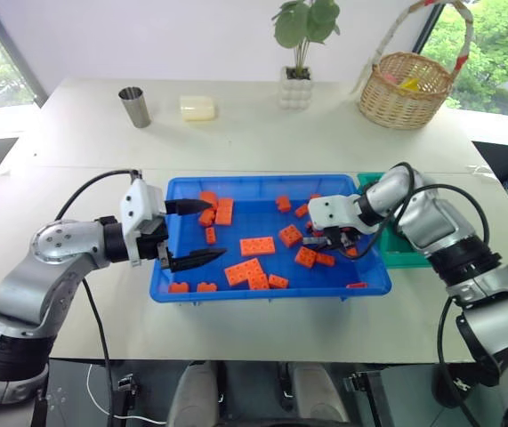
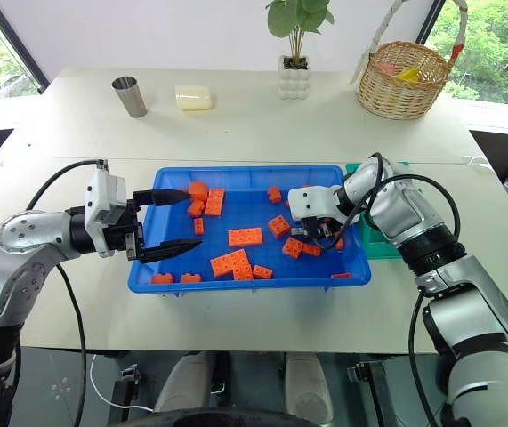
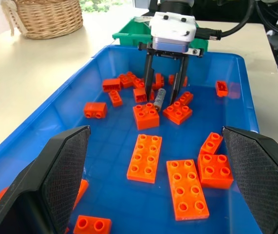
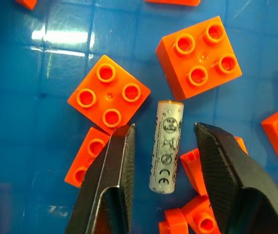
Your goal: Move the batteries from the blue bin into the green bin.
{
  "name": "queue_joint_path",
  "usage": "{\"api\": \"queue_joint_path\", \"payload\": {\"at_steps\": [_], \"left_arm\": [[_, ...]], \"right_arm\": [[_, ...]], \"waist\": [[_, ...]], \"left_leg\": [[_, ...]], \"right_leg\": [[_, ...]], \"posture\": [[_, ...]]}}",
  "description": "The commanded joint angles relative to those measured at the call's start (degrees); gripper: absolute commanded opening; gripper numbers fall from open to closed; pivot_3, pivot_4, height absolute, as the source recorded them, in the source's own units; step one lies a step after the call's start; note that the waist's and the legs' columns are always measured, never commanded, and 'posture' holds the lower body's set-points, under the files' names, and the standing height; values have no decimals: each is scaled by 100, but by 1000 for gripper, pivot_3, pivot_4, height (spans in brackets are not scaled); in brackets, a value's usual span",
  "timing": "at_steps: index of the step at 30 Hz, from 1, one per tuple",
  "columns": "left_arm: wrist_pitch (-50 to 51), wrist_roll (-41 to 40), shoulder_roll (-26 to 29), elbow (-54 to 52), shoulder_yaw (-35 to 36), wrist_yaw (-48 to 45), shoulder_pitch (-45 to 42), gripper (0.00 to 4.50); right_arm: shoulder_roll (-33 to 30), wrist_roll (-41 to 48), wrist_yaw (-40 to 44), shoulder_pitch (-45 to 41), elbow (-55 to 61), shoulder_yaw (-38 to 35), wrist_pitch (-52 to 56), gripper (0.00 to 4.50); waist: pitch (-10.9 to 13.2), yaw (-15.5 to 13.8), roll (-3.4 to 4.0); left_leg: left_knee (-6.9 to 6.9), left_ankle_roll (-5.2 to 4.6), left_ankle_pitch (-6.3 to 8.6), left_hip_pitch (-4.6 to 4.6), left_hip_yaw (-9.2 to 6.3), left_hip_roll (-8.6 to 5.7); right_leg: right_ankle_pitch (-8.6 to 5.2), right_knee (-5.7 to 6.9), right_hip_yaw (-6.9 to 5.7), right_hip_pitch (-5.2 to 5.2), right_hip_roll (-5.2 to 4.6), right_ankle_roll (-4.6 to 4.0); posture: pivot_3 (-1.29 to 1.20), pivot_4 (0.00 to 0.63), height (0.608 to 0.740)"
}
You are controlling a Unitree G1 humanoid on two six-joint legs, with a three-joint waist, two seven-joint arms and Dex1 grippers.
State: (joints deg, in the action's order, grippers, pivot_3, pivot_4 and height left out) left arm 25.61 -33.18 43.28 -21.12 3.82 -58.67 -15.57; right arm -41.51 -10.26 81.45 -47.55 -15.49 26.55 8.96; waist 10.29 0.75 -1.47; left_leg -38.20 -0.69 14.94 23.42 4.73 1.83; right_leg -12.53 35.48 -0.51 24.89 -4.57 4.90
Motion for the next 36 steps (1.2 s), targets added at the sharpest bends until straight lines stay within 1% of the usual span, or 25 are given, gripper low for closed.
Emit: {"api": "queue_joint_path", "payload": {"at_steps": [1,3,5,6,11,13,16,18,19,21,22,25,27,30,32,34,35,36], "left_arm": [[-33,-79,55,-198,169,19,-45,4500],[-45,-75,58,-188,169,25,-46,4500],[-56,-71,66,-186,166,17,-33,4500],[-59,-69,69,-183,163,12,-30,4500],[-73,-67,68,-158,148,-17,-22,4500],[-80,-63,67,-143,137,-35,-18,4500],[-91,-56,67,-136,139,-51,1,4500],[-95,-57,71,-136,150,-62,17,4500],[-101,-59,77,-133,165,-73,39,4500],[-101,-68,86,-130,197,-84,93,4500],[-102,-72,90,-132,208,-87,113,4500],[-116,-72,99,-62,245,-114,169,4500],[-130,-72,109,15,270,-154,185,4500],[-140,-72,108,129,292,-218,154,4500],[-157,-49,93,273,273,-271,42,4500],[-173,-26,87,426,252,-337,-87,4500],[-170,-21,94,498,246,-371,-156,4500],[-164,-18,104,565,244,-404,-221,4500]], "right_arm": [[20,-20,49,14,7,-9,-101,1710],[36,-28,67,37,7,1,-103,1145],[51,-26,86,58,24,1,-98,89],[60,-22,91,62,33,-3,-89,6],[90,24,66,18,121,-88,62,10],[63,212,125,-38,366,-264,355,10],[-40,875,159,-257,981,-941,1547,10],[-164,1170,93,-333,1237,-1294,2158,10],[-384,1301,43,-327,1294,-1593,2424,10],[-856,1464,-139,-220,1271,-2149,2876,10],[-1000,1526,-218,-172,1271,-2295,3018,10],[-1521,1548,-640,309,1040,-2878,3223,10],[-1681,1634,-880,689,1087,-3133,3450,10],[-1704,1820,-1076,1230,1370,-3319,3612,10],[-1574,1820,-1408,1535,1444,-3347,3700,1085],[-1456,1763,-1796,1655,1395,-3341,3696,1982],[-1473,1781,-1859,1672,1362,-3360,3638,2514],[-1510,1821,-1877,1701,1354,-3403,3523,2952]], "waist": [[0,-2,0],[0,1,0],[0,2,0],[0,2,0],[0,2,0],[0,2,0],[5,-4,8],[5,-6,8],[5,-8,8],[5,-71,7],[5,-92,8],[3,-124,5],[3,-127,5],[2,-78,9],[3,-26,14],[3,9,14],[3,16,14],[3,13,14]], "left_leg": [[0,0,0,0,0,0],[0,0,0,0,0,0],[0,0,0,0,0,0],[0,0,0,-1,0,0],[0,0,0,-2,0,0],[0,0,0,-2,0,0],[0,0,0,1,-1,1],[0,0,0,2,-2,1],[0,0,0,2,-3,1],[0,0,0,4,-9,2],[0,0,1,4,-11,2],[1,-1,2,6,-5,2],[1,-1,2,5,-4,2],[1,-1,2,3,2,2],[2,-2,2,2,2,2],[2,-2,2,2,0,2],[2,-2,2,1,1,2],[2,-2,2,1,2,1]], "right_leg": [[0,0,0,0,0,0],[0,0,0,0,0,0],[0,0,0,0,0,0],[0,0,0,0,0,0],[0,0,0,-1,0,0],[0,0,0,-1,0,0],[0,3,0,2,0,0],[3,8,0,5,-2,5],[3,8,0,5,-1,5],[0,7,-2,4,-5,-1],[-1,4,-4,1,-10,-3],[-2,-12,-3,1,-16,-5],[-2,-15,-3,-2,-16,-5],[-1,-12,-1,2,-14,-6],[-1,-6,-1,3,-9,-5],[0,-4,-2,4,-3,-5],[0,-4,-1,3,-3,-4],[0,-4,-1,4,-3,-4]], "posture": [[0,150,736],[0,150,736],[0,150,736],[0,150,736],[0,150,736],[0,150,736],[0,150,736],[0,150,736],[0,150,736],[0,150,736],[0,150,736],[0,150,736],[0,150,736],[0,150,736],[0,150,736],[0,150,736],[0,150,736],[0,150,736]]}}
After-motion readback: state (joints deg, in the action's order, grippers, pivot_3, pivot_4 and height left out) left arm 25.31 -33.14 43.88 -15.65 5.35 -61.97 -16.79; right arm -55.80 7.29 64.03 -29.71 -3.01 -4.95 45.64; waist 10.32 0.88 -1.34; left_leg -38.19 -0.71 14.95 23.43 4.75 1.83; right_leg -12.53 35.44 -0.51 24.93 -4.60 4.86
